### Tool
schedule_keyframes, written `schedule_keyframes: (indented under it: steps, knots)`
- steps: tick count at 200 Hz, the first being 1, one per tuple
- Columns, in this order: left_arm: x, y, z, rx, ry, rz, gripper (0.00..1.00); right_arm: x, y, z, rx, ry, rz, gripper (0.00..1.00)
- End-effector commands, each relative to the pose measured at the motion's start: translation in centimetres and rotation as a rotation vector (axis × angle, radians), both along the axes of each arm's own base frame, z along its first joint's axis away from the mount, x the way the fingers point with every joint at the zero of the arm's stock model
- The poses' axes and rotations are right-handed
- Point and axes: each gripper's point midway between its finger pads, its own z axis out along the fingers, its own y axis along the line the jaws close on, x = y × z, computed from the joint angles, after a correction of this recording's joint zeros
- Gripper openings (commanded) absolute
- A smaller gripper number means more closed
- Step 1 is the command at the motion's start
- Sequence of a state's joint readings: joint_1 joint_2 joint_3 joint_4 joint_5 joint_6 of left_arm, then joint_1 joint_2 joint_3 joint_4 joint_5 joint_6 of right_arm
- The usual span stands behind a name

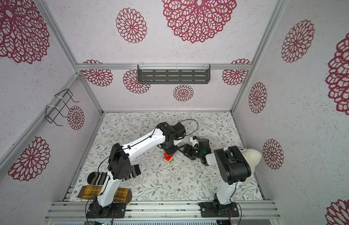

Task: Assemble an ice cream with lego
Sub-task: Assemble the lego brick with the lego brick.

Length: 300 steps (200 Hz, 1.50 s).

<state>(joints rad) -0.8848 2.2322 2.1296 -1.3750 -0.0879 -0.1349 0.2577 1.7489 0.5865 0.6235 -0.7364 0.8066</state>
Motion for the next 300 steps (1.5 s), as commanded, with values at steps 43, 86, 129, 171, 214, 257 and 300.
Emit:
schedule_keyframes:
  steps: [43,86,129,171,214,257,300]
  knots:
    - [0.4,0.0,-0.6,0.046,-0.027,0.097,0.0,0.4,0.4,0.3,0.007,-0.002,0.011,0.78]
    - [0.8,0.0,-1.3,0.057,-0.028,0.143,0.0,0.4,0.5,0.3,0.007,-0.004,0.015,0.77]
    - [-0.2,-0.6,-1.7,0.026,0.029,0.145,0.0,0.4,0.5,0.2,0.003,-0.002,0.016,0.77]
    - [-0.3,-0.5,-0.6,-0.007,0.045,0.196,0.0,0.5,0.5,0.2,-0.001,-0.003,0.016,0.77]
    - [-0.6,0.4,-0.1,-0.027,0.084,0.328,0.01,0.4,0.6,0.1,-0.016,-0.006,0.02,0.77]
    - [-1.2,0.6,-0.5,-0.037,0.143,0.435,0.0,0.4,0.8,0.1,-0.03,-0.012,0.029,0.77]
    - [-0.4,1.4,-1.6,0.004,0.126,0.479,0.0,0.3,1.0,0.2,-0.037,-0.016,0.036,0.77]
